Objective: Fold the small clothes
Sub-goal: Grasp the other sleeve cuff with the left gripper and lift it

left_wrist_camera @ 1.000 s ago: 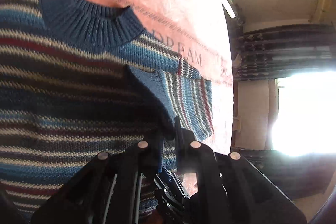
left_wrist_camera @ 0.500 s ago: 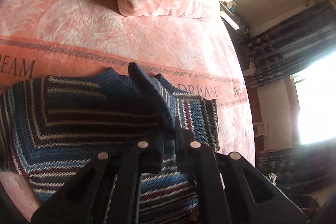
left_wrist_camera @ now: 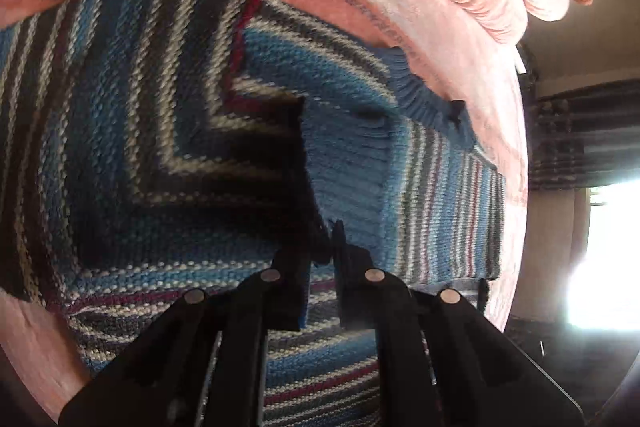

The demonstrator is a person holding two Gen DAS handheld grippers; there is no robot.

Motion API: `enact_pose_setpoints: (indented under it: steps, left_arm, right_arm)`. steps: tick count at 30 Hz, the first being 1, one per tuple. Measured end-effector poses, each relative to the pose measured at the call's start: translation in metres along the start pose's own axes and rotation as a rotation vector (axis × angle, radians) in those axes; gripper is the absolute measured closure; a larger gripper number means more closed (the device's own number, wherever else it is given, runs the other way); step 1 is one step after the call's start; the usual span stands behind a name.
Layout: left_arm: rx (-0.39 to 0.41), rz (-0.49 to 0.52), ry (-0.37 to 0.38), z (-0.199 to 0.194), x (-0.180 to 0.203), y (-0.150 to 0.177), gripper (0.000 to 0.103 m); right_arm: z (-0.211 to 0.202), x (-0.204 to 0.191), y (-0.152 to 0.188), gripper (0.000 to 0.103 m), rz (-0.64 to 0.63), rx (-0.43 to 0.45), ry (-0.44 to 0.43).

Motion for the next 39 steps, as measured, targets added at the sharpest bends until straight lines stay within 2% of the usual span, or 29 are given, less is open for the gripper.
enact_pose_setpoints:
  steps: [2, 3, 4, 5, 8, 9, 11, 12, 13, 15, 17, 18, 19, 21, 23, 26, 30, 34, 39]
  left_arm:
    - [0.055, -0.029, -0.073, -0.010, -0.012, 0.003, 0.084]
    - [0.099, -0.021, -0.068, -0.020, -0.007, 0.003, 0.078]
    - [0.139, -0.006, -0.044, -0.030, 0.002, 0.005, 0.070]
    - [0.175, 0.009, 0.001, -0.038, 0.015, 0.006, 0.067]
    - [0.185, 0.054, 0.129, -0.036, 0.049, 0.007, 0.057]
    - [0.168, 0.050, 0.148, -0.027, 0.054, 0.006, 0.057]
    - [0.136, 0.017, 0.133, -0.005, 0.049, 0.005, 0.058]
    - [0.129, 0.002, 0.095, 0.004, 0.040, 0.004, 0.062]
    - [0.131, -0.010, 0.078, 0.009, 0.032, 0.003, 0.072]
    - [0.129, -0.037, 0.095, 0.005, 0.020, 0.004, 0.079]
    - [0.156, -0.042, 0.097, -0.016, 0.007, 0.008, 0.065]
    - [0.180, -0.043, 0.085, -0.031, -0.002, 0.009, 0.048]
    - [0.218, -0.047, 0.084, -0.051, -0.013, 0.010, 0.039]
    - [0.303, -0.069, 0.116, -0.100, -0.045, 0.010, 0.033]
    - [0.403, -0.120, 0.109, -0.152, -0.089, 0.012, 0.026]
    - [0.543, -0.250, 0.071, -0.223, -0.175, 0.020, 0.024]
    - [0.684, -0.430, 0.021, -0.293, -0.281, 0.036, 0.024]
    - [0.723, -0.558, 0.021, -0.311, -0.348, 0.033, 0.024]
    - [0.704, -0.627, 0.062, -0.289, -0.389, 0.008, 0.024]
  right_arm:
    - [0.000, 0.000, 0.000, 0.056, 0.000, 0.000, 0.000]
    - [0.000, 0.001, 0.000, 0.056, 0.001, 0.000, 0.001]
    - [0.000, 0.000, 0.000, 0.055, 0.002, 0.001, 0.000]
    - [0.000, -0.001, 0.000, 0.054, 0.001, 0.002, 0.001]
    - [0.001, -0.003, 0.001, 0.053, -0.008, 0.004, 0.003]
    - [0.001, -0.003, 0.001, 0.053, -0.010, 0.003, 0.002]
    - [0.001, -0.003, 0.001, 0.053, -0.014, 0.002, 0.001]
    - [0.001, -0.003, 0.001, 0.053, -0.016, 0.002, 0.000]
    - [0.001, -0.002, 0.001, 0.054, -0.019, 0.002, 0.000]
    - [0.000, -0.001, 0.002, 0.054, -0.029, 0.000, 0.000]
    - [-0.001, -0.001, 0.002, 0.054, -0.031, 0.000, 0.002]
    - [-0.001, -0.001, 0.002, 0.054, -0.034, 0.000, 0.005]
    - [-0.001, -0.002, 0.003, 0.053, -0.040, 0.001, 0.009]
    - [-0.001, -0.004, 0.004, 0.053, -0.053, 0.003, 0.016]
    - [-0.001, -0.005, 0.005, 0.052, -0.064, 0.005, 0.025]
    - [0.000, -0.006, 0.006, 0.052, -0.081, 0.013, 0.043]
    - [0.003, -0.008, 0.009, 0.051, -0.114, 0.023, 0.070]
    - [0.005, -0.009, 0.011, 0.051, -0.145, 0.036, 0.095]
    - [0.007, -0.010, 0.012, 0.050, -0.170, 0.046, 0.122]
Point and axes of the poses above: each gripper's, at about its wrist camera, not at the fingertips, and z roughly the way its jaws point, x to its right, y to its underside, the point moved 10 cm from there along z, roughly the way its jaws point, and after that the axes turned 1 degree about y, right-handed, at the moved point
